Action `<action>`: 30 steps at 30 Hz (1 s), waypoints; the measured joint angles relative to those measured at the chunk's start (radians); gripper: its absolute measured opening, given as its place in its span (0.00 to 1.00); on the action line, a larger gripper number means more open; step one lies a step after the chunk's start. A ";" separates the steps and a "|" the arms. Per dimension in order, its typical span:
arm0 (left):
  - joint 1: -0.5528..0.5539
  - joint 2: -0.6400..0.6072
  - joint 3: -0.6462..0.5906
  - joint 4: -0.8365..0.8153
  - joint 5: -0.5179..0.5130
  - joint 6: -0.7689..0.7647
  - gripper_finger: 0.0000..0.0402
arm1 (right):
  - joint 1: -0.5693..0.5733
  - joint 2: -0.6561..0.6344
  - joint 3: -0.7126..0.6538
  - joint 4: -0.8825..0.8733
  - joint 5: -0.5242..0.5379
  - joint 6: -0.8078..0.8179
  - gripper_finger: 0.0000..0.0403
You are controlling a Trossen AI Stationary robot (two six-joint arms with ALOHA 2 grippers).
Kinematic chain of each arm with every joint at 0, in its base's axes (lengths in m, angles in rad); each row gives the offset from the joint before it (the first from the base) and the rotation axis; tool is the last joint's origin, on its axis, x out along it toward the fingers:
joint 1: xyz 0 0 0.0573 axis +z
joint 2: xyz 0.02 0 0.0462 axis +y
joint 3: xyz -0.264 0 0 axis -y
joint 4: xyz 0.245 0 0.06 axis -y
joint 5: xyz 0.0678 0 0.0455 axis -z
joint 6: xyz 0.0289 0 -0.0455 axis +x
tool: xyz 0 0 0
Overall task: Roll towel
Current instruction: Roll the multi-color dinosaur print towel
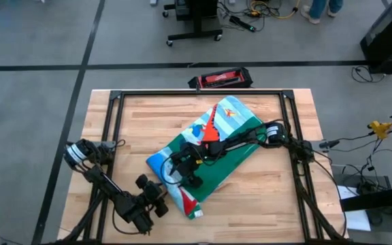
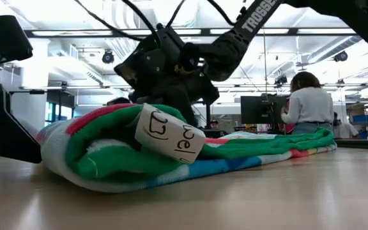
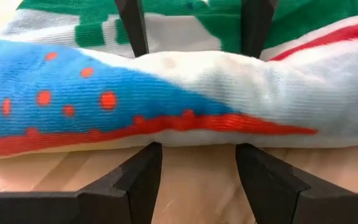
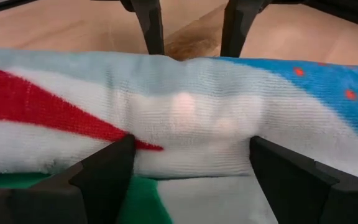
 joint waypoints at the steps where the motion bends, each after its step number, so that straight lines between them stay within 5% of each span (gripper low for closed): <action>1: 0.000 0.000 0.000 0.000 -0.001 0.000 0.47 | -0.002 -0.008 0.000 -0.013 0.000 -0.002 0.76; 11: 0.000 0.000 -0.003 -0.001 -0.004 -0.001 0.47 | -0.041 -0.033 0.029 -0.036 -0.003 -0.009 0.76; 30: 0.001 0.000 -0.003 0.006 -0.003 -0.006 0.47 | -0.117 0.232 0.459 -0.278 -0.043 -0.076 0.76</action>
